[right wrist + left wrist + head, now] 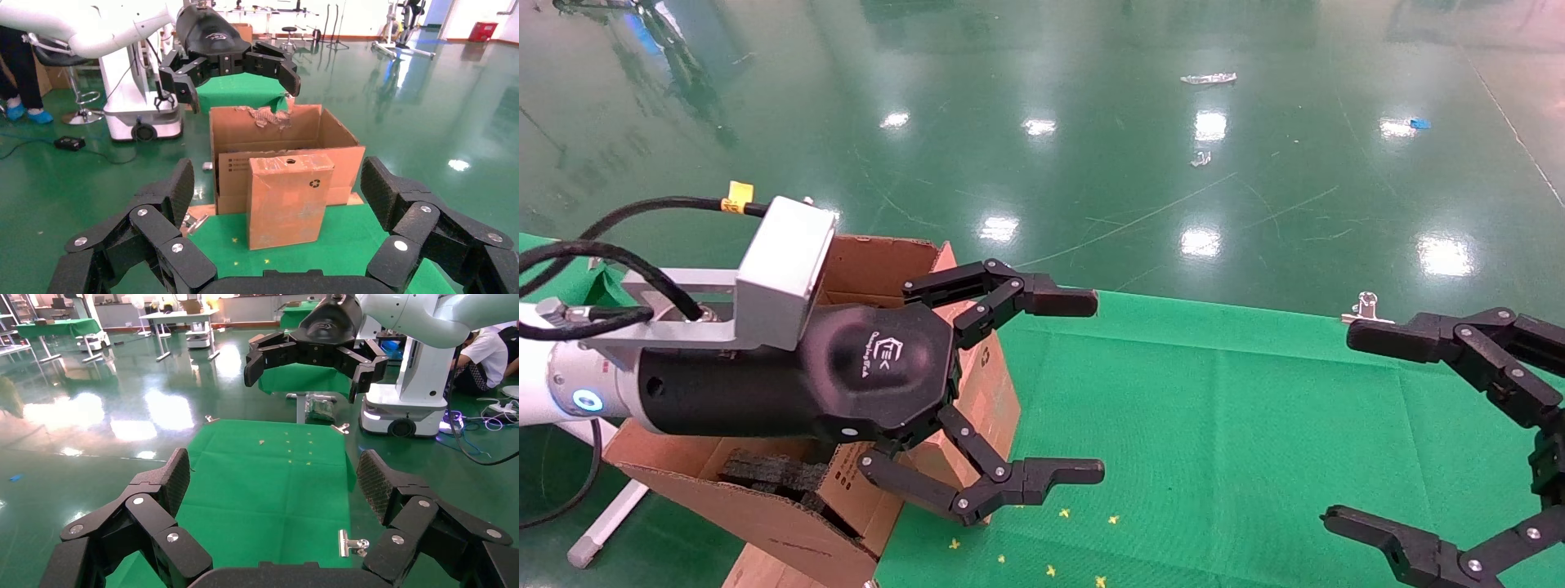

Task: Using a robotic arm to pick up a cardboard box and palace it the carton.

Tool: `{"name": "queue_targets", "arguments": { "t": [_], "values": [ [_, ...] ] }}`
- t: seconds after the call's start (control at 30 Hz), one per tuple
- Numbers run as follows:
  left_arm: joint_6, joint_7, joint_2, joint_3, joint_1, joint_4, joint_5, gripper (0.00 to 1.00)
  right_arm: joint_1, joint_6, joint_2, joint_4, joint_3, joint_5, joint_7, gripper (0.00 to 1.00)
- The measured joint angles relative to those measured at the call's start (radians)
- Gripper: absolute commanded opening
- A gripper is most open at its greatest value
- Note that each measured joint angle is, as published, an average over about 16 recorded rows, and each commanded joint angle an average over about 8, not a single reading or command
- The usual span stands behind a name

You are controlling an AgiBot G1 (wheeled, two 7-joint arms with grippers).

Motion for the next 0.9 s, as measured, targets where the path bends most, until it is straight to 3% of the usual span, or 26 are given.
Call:
{"name": "queue_targets", "arguments": {
  "t": [0.53,0.73,0.9],
  "values": [
    [0.016,0.007,0.004,0.028,-0.012,0.007,0.055,1.00,0.000,0.000,0.000,0.000,0.000,0.000,0.000,1.00],
    [0.046,0.002,0.020,0.104,-0.077,0.020,0.196,1.00,0.001,0.000,0.000,-0.001,-0.001,0.000,-0.001,1.00],
    [0.074,-0.029,0.042,0.216,-0.197,0.020,0.368,1.00,0.001,0.000,0.000,-0.001,-0.001,0.001,-0.001,1.00]
  ]
}}
